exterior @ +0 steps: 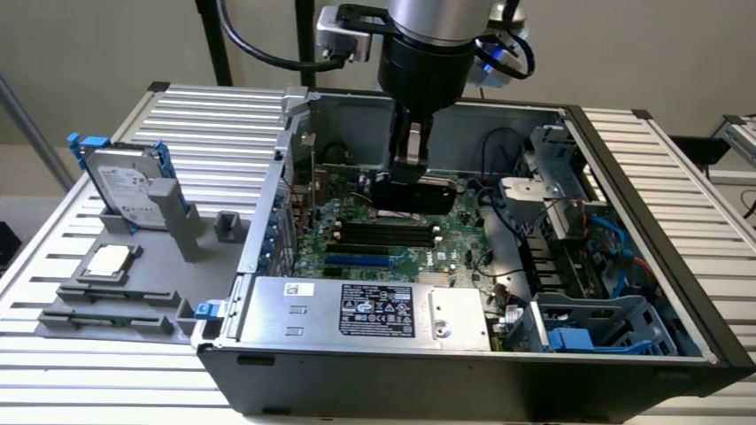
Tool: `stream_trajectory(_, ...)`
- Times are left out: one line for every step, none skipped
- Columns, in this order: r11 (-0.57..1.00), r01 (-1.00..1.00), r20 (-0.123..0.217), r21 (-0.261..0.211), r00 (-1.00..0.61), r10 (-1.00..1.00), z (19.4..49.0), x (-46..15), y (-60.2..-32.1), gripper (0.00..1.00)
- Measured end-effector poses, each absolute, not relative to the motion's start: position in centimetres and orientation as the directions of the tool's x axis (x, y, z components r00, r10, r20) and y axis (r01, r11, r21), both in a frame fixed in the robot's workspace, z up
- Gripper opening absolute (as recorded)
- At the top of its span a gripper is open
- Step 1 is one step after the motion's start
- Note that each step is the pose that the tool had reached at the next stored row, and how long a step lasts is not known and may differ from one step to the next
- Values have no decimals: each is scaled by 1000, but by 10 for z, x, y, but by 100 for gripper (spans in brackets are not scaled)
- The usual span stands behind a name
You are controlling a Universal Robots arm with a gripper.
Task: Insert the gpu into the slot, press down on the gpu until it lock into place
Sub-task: 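Insert the gpu into the slot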
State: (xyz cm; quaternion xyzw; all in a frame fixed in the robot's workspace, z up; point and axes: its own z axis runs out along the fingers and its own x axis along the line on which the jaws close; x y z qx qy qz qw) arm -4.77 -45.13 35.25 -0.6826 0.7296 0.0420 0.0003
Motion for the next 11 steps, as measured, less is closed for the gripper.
stream_trajectory(63,-996,-58,61,-67,-996,351,-49,-452,27)
stream_trajectory(62,-996,-59,61,-66,-996,349,-50,-454,27)
stream_trajectory(61,-996,-60,61,-64,-996,347,-51,-455,27)
stream_trajectory(59,-996,-60,61,-63,-996,345,-52,-456,27)
stream_trajectory(58,-996,-61,61,-62,-996,343,-53,-457,27)
stream_trajectory(56,-997,-62,61,-60,-996,342,-55,-458,27)
stream_trajectory(55,-997,-62,61,-58,-996,340,-56,-458,27)
stream_trajectory(53,-997,-63,61,-57,-996,338,-58,-459,27)
stream_trajectory(53,-997,-63,61,-56,-996,336,-59,-460,27)
stream_trajectory(52,-997,-64,61,-56,-996,334,-60,-461,27)
stream_trajectory(52,-997,-64,61,-56,-996,332,-60,-461,27)
